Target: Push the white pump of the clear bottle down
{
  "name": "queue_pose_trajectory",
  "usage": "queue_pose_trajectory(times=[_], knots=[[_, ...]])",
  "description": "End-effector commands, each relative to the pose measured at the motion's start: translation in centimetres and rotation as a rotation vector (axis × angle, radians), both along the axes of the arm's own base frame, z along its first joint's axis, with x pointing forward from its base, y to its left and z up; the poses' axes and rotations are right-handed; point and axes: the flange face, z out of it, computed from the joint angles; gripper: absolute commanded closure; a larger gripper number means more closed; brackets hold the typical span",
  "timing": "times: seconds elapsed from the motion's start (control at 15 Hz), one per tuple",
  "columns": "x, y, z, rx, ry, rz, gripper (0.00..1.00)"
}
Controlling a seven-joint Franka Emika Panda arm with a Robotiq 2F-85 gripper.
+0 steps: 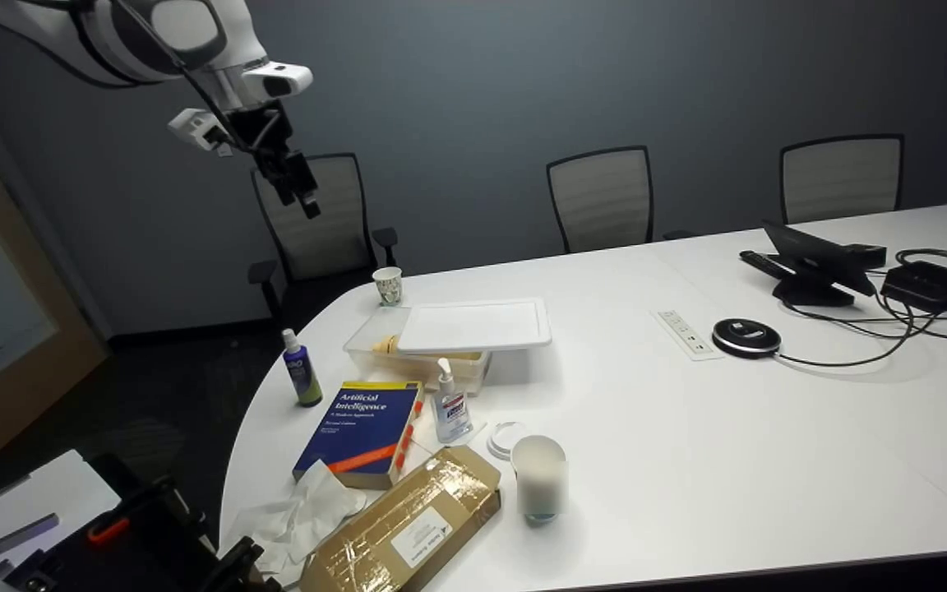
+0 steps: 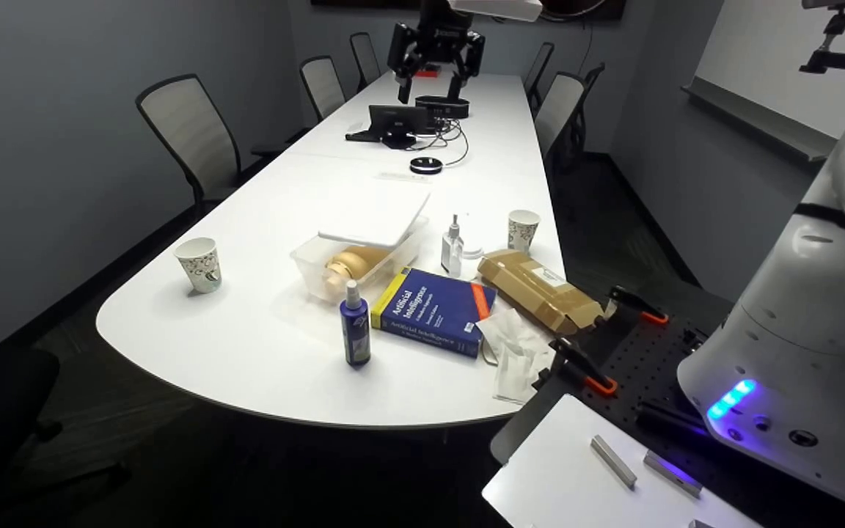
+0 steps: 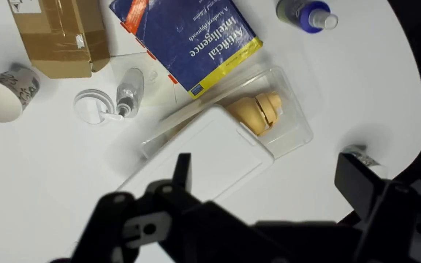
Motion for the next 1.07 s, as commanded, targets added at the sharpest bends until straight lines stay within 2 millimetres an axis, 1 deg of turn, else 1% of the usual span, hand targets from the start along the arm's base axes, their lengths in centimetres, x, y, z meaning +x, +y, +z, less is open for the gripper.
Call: queue_pose_trajectory(times=[0.0,0.2,0.27,0.4,0.53,0.6,0.8,1.0], knots=[[5.8,-2.7,-1.0,0.031,0.003,-0.201,0.00],[9.9,-6.1,-3.1,0.050,0.011,-0.373,0.00],[11.0,-7.2,-3.9,0.058,0.022,-0.432,0.00],[12.1,-8.5,-5.4,0.070,0.037,-0.547,0.00],[12.4,-9.3,-7.0,0.081,0.055,-0.665,0.00],[12.2,-9.6,-8.0,0.085,0.066,-0.722,0.00],[11.3,-11.0,-10.7,0.104,0.102,-0.896,0.00],[9.6,-12.4,-13.1,0.126,0.134,-1.063,0.00]])
